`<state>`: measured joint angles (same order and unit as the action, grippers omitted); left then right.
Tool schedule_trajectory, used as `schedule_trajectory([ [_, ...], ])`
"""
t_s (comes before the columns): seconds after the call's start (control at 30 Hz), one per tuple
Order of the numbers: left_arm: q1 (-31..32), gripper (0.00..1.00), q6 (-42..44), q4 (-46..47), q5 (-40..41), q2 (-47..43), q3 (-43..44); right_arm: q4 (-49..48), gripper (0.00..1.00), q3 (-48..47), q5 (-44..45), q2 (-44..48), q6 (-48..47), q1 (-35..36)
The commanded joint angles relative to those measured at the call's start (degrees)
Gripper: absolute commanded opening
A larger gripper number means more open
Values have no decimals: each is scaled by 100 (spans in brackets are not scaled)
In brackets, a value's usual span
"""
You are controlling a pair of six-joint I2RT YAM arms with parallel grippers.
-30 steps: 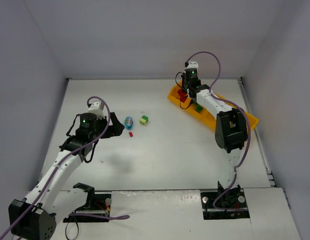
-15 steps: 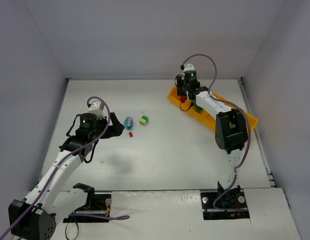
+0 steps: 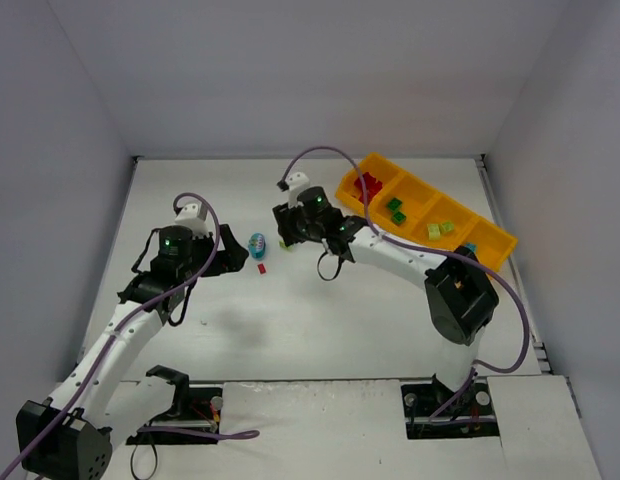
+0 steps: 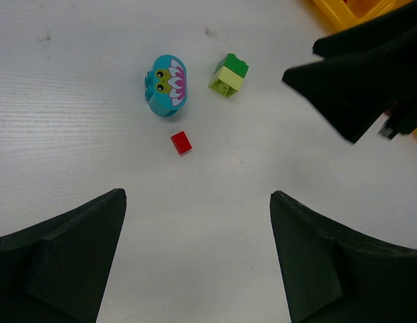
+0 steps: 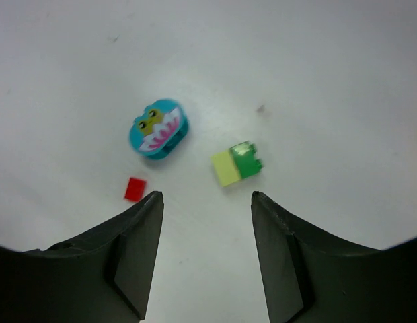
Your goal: Sort the legos into containers by color
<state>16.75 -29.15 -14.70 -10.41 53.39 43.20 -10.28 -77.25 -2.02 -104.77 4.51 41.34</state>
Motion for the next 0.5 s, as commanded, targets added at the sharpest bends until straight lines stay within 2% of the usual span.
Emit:
schedule_trajectory([
  [0.0, -41, 81, -3, 239, 39, -100, 127, -430, 52, 219, 123, 185, 558, 303],
  [0.27, -41, 81, -21, 231, 39, -109, 127, -448, 49, 123, 518, -350, 1095, 1015],
  [0.47, -32, 81, -30, 204, 66, -127, 136, -352, 49, -131, 650, -851, 1429, 1130],
])
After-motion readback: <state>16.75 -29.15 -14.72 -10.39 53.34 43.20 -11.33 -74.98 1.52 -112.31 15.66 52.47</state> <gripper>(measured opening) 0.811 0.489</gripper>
